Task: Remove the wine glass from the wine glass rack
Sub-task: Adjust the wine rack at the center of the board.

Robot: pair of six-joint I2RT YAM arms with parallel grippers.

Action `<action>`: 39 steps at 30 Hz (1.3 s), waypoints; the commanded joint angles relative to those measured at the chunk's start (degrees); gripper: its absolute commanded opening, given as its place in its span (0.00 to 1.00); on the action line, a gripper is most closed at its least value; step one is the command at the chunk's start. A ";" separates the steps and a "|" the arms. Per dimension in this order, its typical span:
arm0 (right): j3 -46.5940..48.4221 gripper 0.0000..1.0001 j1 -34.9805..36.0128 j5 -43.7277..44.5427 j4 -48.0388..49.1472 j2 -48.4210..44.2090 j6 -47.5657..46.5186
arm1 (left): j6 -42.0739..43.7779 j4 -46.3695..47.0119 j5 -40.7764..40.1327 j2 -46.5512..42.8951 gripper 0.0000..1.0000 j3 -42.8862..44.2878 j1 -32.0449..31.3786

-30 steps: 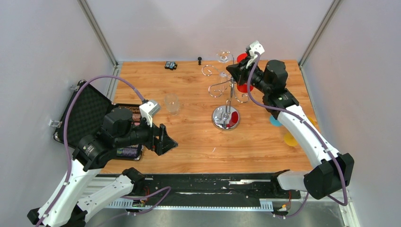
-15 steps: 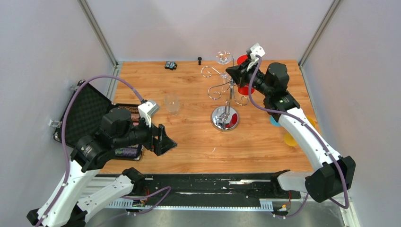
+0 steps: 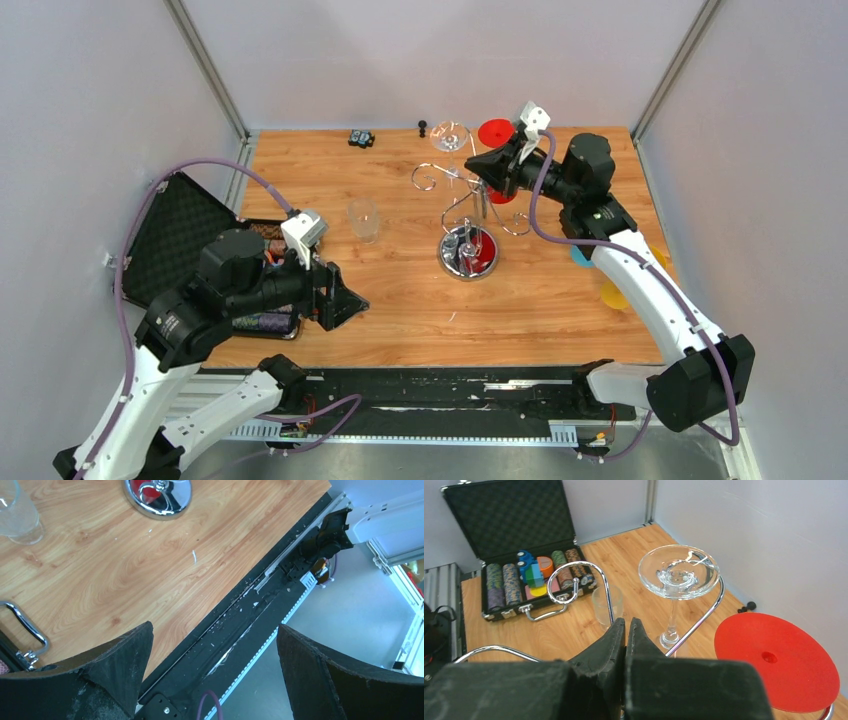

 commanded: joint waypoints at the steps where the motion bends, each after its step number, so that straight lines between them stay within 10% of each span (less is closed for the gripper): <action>1: 3.34 0.00 0.35 -12.53 0.50 -0.95 -3.68 | 0.08 -0.42 -0.63 -0.52 1.00 3.27 -0.28; 39: 22.31 0.00 -2.35 -59.51 -4.28 16.94 -6.91 | -0.70 -3.76 -1.90 -0.27 1.00 9.23 -0.23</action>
